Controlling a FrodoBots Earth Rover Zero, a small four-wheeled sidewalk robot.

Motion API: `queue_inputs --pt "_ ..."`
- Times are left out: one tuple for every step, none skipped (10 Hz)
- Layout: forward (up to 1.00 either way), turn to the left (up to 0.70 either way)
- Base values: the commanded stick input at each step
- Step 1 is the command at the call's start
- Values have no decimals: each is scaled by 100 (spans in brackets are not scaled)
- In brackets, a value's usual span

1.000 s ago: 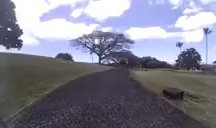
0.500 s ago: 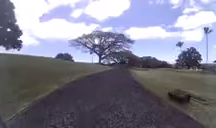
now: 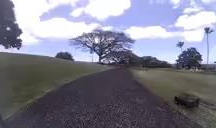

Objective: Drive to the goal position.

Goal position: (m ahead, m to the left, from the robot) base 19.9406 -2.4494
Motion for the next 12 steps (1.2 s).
queue_inputs --pt "50 0" --pt "50 0" --pt "50 0" --pt "50 0" --pt "50 0" --pt "50 0" --pt "50 0" --pt "50 0" --pt "50 0" --pt "50 0" --pt "50 0" --pt "50 0"
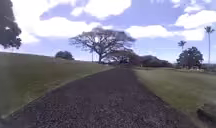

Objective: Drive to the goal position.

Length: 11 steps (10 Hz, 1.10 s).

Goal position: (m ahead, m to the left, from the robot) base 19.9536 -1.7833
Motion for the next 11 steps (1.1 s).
queue_inputs --pt "50 0" --pt "50 0" --pt "50 0" --pt "50 0" --pt "50 0" --pt "50 0" --pt "50 0" --pt "50 0" --pt "50 0" --pt "50 0" --pt "50 0"
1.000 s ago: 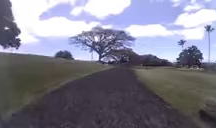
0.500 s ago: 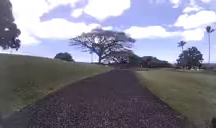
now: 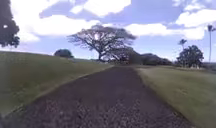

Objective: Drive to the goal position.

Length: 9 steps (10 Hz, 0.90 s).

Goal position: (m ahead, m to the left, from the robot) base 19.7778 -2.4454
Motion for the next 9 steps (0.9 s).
queue_inputs --pt "50 0" --pt "50 0" --pt "50 0" --pt "50 0" --pt "50 0" --pt "50 0" --pt "50 0" --pt "50 0" --pt "50 0"
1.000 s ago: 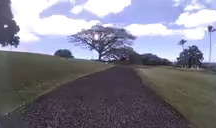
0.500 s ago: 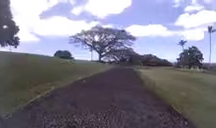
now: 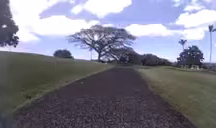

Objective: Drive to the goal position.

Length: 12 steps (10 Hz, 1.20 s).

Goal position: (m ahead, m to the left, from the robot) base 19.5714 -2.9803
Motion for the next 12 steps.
queue_inputs --pt "50 -6" --pt "50 -32" --pt "50 -50" --pt "50 -50" --pt "50 -50" --pt "50 -50" --pt "50 -50" --pt "50 -50" --pt "50 -50" --pt "50 -39" --pt "50 0" --pt "50 0"
